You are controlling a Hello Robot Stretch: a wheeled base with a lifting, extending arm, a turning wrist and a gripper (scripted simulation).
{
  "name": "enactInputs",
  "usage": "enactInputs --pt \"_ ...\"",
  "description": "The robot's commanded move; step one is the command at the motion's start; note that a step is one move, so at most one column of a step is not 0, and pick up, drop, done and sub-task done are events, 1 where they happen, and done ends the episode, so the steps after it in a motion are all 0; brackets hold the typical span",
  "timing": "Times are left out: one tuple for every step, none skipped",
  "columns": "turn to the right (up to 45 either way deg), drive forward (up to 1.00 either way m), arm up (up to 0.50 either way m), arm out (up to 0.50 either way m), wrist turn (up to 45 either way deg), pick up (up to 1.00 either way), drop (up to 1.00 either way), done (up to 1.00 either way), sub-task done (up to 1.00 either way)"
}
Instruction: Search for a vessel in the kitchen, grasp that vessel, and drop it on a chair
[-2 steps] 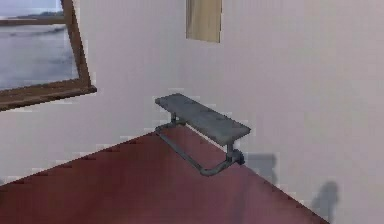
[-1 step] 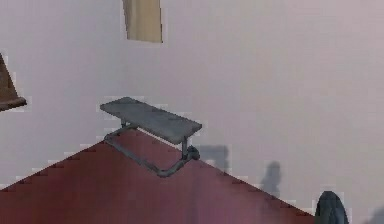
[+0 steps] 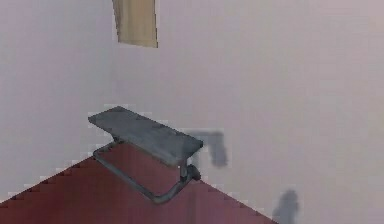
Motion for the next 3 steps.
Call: enactInputs --pt "18.0 0.00 0.00 0.00 0.0 0.00 0.00 0.00 0.00" --pt "0.0 0.20 0.00 0.00 0.0 0.00 0.00 0.00 0.00" --pt "21.0 0.00 0.00 0.00 0.0 0.00 0.00 0.00 0.00"
